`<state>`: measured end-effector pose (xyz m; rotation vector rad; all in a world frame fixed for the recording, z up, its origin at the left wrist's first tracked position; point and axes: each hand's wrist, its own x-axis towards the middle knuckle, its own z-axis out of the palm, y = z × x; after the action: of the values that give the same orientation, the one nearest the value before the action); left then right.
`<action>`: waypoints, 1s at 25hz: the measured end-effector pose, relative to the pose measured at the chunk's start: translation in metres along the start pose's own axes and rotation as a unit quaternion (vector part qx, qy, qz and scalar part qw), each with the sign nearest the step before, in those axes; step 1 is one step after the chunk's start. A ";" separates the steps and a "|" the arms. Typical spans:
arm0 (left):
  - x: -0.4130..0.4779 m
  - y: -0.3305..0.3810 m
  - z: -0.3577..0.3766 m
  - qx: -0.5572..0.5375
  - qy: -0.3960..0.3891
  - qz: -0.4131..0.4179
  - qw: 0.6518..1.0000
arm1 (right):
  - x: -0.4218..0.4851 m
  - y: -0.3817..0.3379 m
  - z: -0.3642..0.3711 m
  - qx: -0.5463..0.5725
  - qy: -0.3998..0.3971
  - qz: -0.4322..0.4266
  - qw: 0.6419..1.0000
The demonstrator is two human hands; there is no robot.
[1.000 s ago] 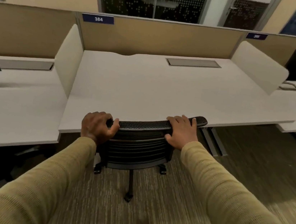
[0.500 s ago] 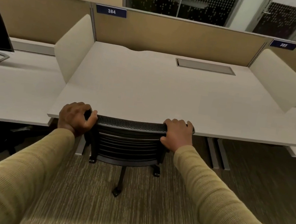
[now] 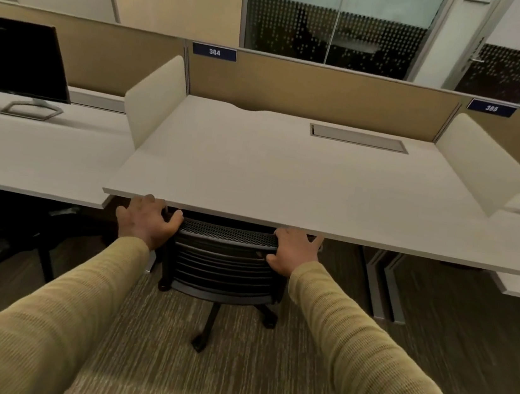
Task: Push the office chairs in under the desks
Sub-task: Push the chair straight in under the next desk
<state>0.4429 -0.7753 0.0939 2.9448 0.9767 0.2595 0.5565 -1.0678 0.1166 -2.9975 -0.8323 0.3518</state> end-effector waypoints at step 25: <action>-0.198 0.174 -0.038 -0.109 0.064 0.018 0.992 | -0.174 0.183 0.030 -0.007 0.210 0.075 0.975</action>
<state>0.3831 -1.0344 0.1153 2.7764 0.8458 0.5271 0.4976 -1.3151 0.1113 -2.9819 -0.5706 -0.2829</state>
